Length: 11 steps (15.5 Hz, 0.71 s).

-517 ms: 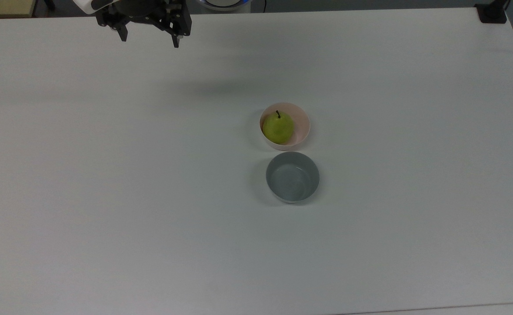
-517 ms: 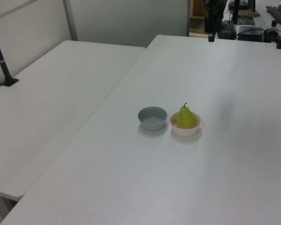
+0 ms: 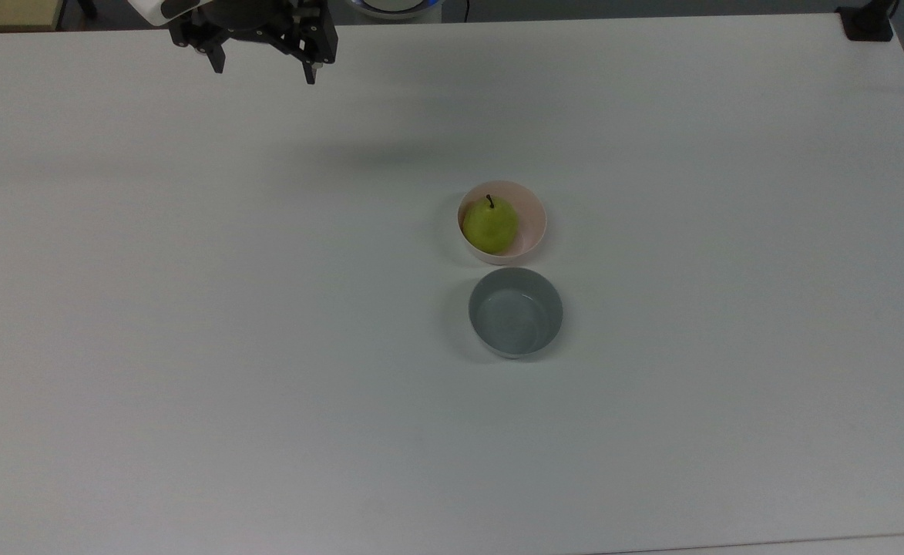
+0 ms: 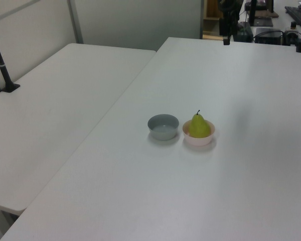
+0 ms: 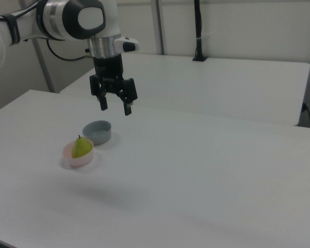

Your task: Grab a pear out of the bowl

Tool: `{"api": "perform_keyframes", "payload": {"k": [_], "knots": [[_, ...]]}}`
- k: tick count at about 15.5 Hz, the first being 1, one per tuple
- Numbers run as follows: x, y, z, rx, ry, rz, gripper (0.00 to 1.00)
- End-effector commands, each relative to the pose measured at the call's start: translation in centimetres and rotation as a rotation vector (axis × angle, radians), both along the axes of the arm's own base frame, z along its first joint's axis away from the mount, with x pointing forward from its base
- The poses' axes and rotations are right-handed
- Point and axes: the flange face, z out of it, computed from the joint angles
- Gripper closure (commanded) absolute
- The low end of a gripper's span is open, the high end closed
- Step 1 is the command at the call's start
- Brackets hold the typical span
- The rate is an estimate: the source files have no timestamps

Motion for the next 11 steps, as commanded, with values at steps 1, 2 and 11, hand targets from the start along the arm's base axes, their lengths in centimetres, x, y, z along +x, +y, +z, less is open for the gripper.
{"api": "perform_keyframes", "payload": {"k": [1, 2, 11], "knots": [[-0.6, 0.3, 0.0, 0.017, 0.015, 0.018, 0.0], [-0.6, 0.4, -0.1, 0.018, 0.017, 0.019, 0.0], [0.3, 4.8, -1.8, 0.066, 0.032, 0.095, 0.0]]}}
